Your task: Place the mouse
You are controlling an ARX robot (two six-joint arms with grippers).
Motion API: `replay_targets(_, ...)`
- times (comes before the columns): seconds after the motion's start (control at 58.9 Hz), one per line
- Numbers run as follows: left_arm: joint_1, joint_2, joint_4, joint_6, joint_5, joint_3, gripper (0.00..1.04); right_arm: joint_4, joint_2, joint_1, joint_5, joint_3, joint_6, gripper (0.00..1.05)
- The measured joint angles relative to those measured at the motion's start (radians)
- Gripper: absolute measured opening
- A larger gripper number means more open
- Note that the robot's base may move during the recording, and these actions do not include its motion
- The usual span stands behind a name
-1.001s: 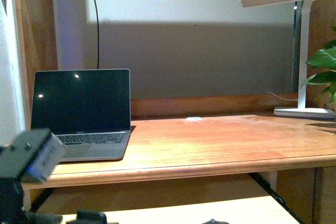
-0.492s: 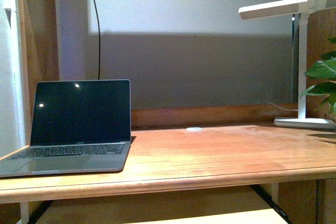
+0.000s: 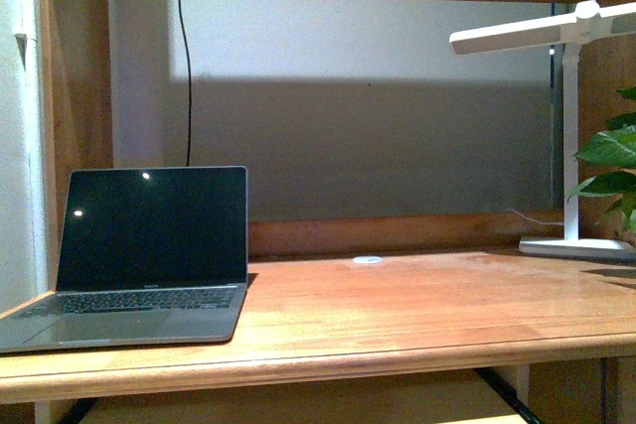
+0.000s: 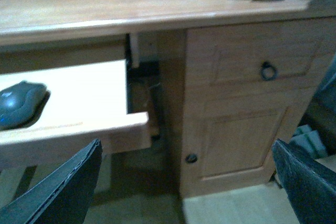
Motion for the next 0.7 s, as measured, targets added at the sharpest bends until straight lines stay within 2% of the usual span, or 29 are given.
replay_targets(0.119,0.035,-0.127,-0.12,0.002,0.041,-0.014,0.03,0.193,0.296,0.133,0.052,0.103,0.027,0.97)
replay_targets(0.187,0.135,-0.151,-0.132,0.003,0.165,-0.017,0.03,0.26,0.436,0.188,0.074,0.162,0.032,0.97)
replay_targets(0.254,0.192,-0.155,-0.132,0.003,0.185,-0.021,0.03,0.288,0.56,0.243,0.095,0.221,0.041,0.97)
replay_targets(0.475,0.203,-0.196,-0.132,0.004,0.2,-0.067,0.03,0.341,0.883,0.403,0.175,0.433,0.048,0.97)
replay_targets(0.696,0.203,-0.199,-0.132,0.004,0.2,-0.067,0.03,0.367,1.094,0.494,0.252,0.573,0.02,0.97)
